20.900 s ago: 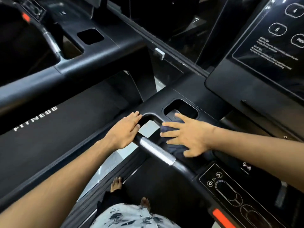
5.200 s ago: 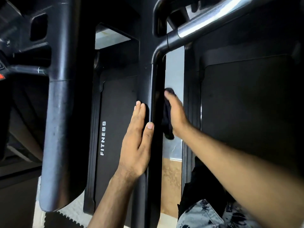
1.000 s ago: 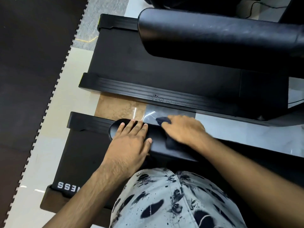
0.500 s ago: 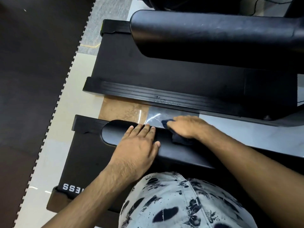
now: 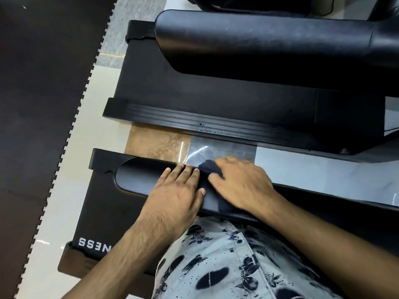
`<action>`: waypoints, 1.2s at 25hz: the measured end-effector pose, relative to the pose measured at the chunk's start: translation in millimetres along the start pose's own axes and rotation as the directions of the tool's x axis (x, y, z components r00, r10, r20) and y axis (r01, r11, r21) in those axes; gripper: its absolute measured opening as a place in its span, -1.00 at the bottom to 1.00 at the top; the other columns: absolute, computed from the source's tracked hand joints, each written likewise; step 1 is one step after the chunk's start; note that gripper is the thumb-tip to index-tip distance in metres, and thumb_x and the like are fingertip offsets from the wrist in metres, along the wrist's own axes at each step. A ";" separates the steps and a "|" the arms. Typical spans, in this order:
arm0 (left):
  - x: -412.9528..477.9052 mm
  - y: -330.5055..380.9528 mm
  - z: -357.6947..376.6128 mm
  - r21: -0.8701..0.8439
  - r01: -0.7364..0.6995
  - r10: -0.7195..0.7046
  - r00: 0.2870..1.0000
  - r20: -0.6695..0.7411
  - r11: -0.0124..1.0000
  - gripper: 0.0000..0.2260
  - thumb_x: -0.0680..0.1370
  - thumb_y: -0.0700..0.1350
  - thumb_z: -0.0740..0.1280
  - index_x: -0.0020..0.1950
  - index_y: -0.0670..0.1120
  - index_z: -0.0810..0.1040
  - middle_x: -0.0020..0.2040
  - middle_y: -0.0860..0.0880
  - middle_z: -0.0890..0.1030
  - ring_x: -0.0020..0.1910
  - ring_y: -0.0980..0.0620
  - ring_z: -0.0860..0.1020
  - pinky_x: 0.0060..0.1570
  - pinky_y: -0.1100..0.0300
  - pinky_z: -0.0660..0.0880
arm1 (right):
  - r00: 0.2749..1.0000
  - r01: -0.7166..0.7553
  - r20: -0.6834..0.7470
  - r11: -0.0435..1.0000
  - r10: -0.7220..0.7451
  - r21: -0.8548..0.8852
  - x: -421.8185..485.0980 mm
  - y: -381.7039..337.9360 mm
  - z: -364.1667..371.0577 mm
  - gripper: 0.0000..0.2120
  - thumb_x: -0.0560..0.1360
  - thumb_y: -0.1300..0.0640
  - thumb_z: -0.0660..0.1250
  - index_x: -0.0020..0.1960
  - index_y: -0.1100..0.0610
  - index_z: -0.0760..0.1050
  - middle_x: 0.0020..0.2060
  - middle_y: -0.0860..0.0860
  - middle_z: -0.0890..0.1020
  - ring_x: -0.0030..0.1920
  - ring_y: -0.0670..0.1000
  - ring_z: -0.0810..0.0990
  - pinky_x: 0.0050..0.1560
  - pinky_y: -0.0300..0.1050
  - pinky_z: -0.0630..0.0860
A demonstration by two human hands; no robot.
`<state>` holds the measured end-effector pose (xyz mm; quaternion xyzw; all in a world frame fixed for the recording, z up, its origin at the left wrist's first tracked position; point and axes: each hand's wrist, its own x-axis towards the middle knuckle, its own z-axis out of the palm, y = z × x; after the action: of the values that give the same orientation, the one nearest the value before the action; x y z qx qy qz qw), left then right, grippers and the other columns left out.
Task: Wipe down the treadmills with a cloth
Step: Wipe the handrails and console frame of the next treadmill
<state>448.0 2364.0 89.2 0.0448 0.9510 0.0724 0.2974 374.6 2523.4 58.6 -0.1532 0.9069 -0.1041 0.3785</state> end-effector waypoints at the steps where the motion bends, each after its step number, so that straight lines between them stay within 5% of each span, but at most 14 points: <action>1: 1.6 1.5 -0.2 0.009 -0.020 0.020 1.000 0.011 1.000 -0.22 0.44 0.23 -0.38 0.58 -0.03 0.08 0.59 -0.01 0.12 0.57 0.03 0.01 0.54 0.09 -0.10 | 0.999 0.030 0.012 1.000 -0.030 0.008 -1.2 1.9 -1.2 -0.62 0.59 -0.19 0.04 0.26 -0.07 0.45 0.27 0.02 0.57 0.21 0.15 0.55 0.09 0.02 0.44; 4: 7.7 3.6 -1.4 0.019 -0.089 0.089 0.996 0.027 0.996 -0.24 0.45 0.23 -0.39 0.58 -0.03 0.05 0.59 0.00 0.12 0.57 0.04 0.02 0.53 0.11 -0.12 | 0.957 -0.188 0.229 0.982 0.180 0.016 30.2 20.0 -16.6 -0.53 0.51 -0.25 -0.01 0.21 -0.05 0.48 0.37 0.08 0.53 0.29 0.16 0.51 0.12 0.02 0.39; 9: 19.7 10.5 -3.5 0.008 -0.166 0.165 0.983 0.082 0.986 -0.45 0.64 0.18 -0.16 0.59 -0.03 0.03 0.59 0.01 0.10 0.57 0.06 0.02 0.54 0.09 -0.07 | 0.990 -0.121 0.074 0.993 0.120 0.012 2.4 27.3 -5.6 -0.62 0.58 -0.18 0.05 0.28 -0.10 0.45 0.34 0.01 0.52 0.28 0.15 0.52 0.15 0.03 0.40; 12: 21.0 12.3 -4.3 0.022 -0.192 0.188 0.976 0.108 0.981 -0.45 0.65 0.17 -0.14 0.59 -0.03 0.03 0.59 0.00 0.11 0.57 0.04 0.03 0.54 0.08 -0.05 | 0.908 -0.372 0.198 0.928 0.369 -0.019 18.6 44.4 -12.3 -0.50 0.55 -0.22 0.04 0.33 -0.02 0.49 0.37 0.08 0.53 0.31 0.17 0.50 0.20 0.05 0.44; 17: 30.2 22.2 -7.6 -0.062 -0.216 0.223 0.966 0.131 0.974 -0.44 0.65 0.17 -0.01 0.59 -0.06 0.07 0.59 -0.02 0.10 0.57 0.03 0.03 0.54 0.14 -0.10 | 0.983 -0.175 0.052 0.985 0.175 -0.011 -10.4 35.2 -5.7 -0.58 0.59 -0.19 0.02 0.30 -0.04 0.44 0.33 0.05 0.52 0.28 0.17 0.50 0.20 0.07 0.41; 20: 33.3 33.9 -7.3 -0.051 -0.254 0.259 0.952 0.163 0.966 -0.44 0.65 0.17 -0.02 0.59 -0.06 0.04 0.59 -0.02 0.09 0.57 0.05 0.02 0.54 0.12 -0.09 | 0.878 -0.426 0.234 0.905 0.418 -0.016 5.1 71.8 -19.6 -0.44 0.59 -0.27 -0.01 0.42 0.00 0.43 0.45 0.07 0.45 0.40 0.17 0.44 0.32 0.05 0.38; 24: 38.1 53.7 -4.5 -0.051 -0.270 0.274 0.948 0.161 0.962 -0.44 0.65 0.18 -0.03 0.58 -0.06 0.06 0.59 -0.03 0.10 0.57 0.05 0.04 0.54 0.08 -0.04 | 0.983 -0.173 0.057 0.985 0.172 0.017 -26.3 63.5 -8.1 -0.61 0.59 -0.19 0.04 0.30 -0.08 0.44 0.35 0.00 0.51 0.32 0.14 0.48 0.23 0.08 0.40; 28: 39.2 69.0 -4.8 -0.045 -0.280 0.283 0.945 0.165 0.959 -0.44 0.65 0.17 -0.04 0.59 -0.07 0.05 0.59 -0.03 0.11 0.56 0.07 0.05 0.54 0.16 -0.07 | 0.892 -0.407 0.206 0.913 0.403 -0.023 -12.0 100.2 -19.3 -0.50 0.59 -0.21 0.02 0.39 -0.03 0.44 0.43 0.07 0.46 0.38 0.17 0.45 0.29 0.10 0.40; 30: 39.1 77.3 -5.9 -0.047 -0.288 0.292 0.944 0.155 0.956 -0.44 0.65 0.17 -0.03 0.58 -0.08 0.08 0.58 -0.03 0.14 0.56 0.08 0.07 0.53 0.19 -0.08 | 0.957 -0.268 0.103 0.963 0.270 -0.036 -29.9 92.7 -9.9 -0.53 0.59 -0.17 0.02 0.38 -0.02 0.42 0.37 0.06 0.50 0.32 0.17 0.47 0.25 0.13 0.41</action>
<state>415.8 2444.5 84.9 0.1864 0.9060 0.1226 0.3596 368.9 2621.2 56.8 -0.0379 0.8989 -0.0334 0.4353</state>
